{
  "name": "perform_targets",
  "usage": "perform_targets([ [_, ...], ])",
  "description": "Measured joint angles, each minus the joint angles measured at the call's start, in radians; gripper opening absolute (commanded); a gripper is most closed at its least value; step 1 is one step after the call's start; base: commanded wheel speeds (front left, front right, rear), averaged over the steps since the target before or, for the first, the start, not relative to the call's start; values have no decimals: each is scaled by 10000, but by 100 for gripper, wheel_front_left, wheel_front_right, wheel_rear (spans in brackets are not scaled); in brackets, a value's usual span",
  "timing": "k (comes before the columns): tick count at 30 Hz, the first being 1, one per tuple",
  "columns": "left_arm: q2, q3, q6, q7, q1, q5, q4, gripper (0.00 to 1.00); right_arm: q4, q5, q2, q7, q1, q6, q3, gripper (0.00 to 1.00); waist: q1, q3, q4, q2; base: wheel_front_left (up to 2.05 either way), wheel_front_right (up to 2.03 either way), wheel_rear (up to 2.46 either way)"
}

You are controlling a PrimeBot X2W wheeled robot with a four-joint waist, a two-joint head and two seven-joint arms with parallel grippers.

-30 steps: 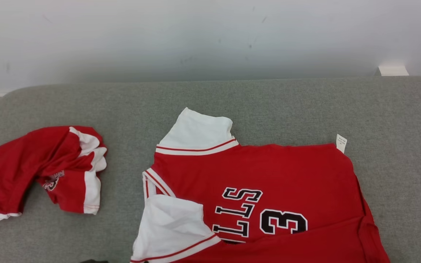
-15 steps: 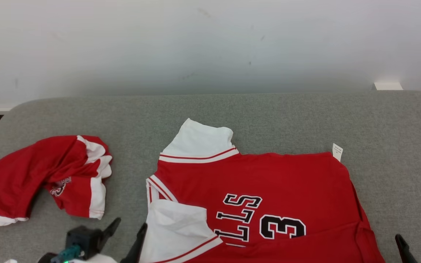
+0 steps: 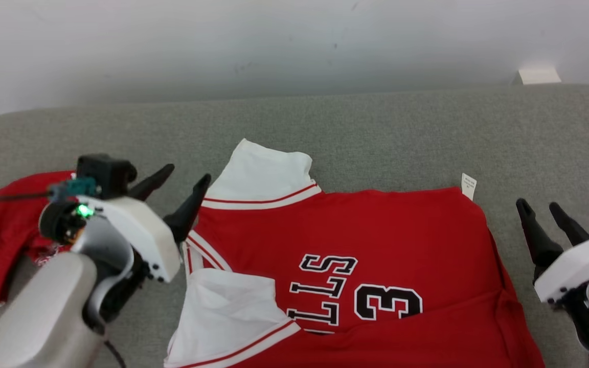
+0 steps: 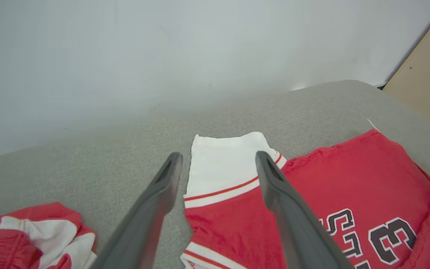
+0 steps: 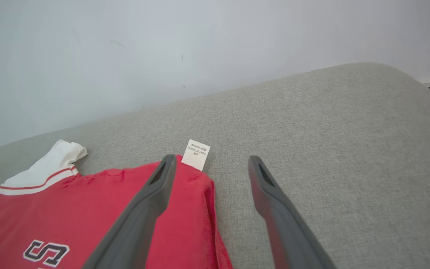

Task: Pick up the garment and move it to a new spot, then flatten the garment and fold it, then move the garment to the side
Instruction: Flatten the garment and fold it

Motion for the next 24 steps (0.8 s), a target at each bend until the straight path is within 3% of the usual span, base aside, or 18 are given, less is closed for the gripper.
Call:
perform_targets([
  [5, -376, -25, -688, 1137, -1830, -853, 1630, 100, 1350, 890, 4, 631, -1639, 0, 663, 100, 0, 643, -147, 0, 0, 0, 0],
  [10, -658, -481, -1091, 2098, -3517, -1174, 3262, 100, 2389, 1576, -132, 1444, -2847, 0, 1592, 100, 1, 1323, -280, 0, 0, 0, 0],
  [17, -633, -1371, -1216, 2976, -5272, -1285, 4903, 100, 2780, 2343, -219, 1916, -3855, 0, 2984, 100, 1, 2249, -582, -1, 0, 0, 0],
  [24, -483, -2199, -1229, 3193, -6366, -1850, 5793, 100, 2940, 2855, -374, 1801, -4676, 4, 4079, 100, 1, 2997, -1054, 0, 0, 0, 0],
])
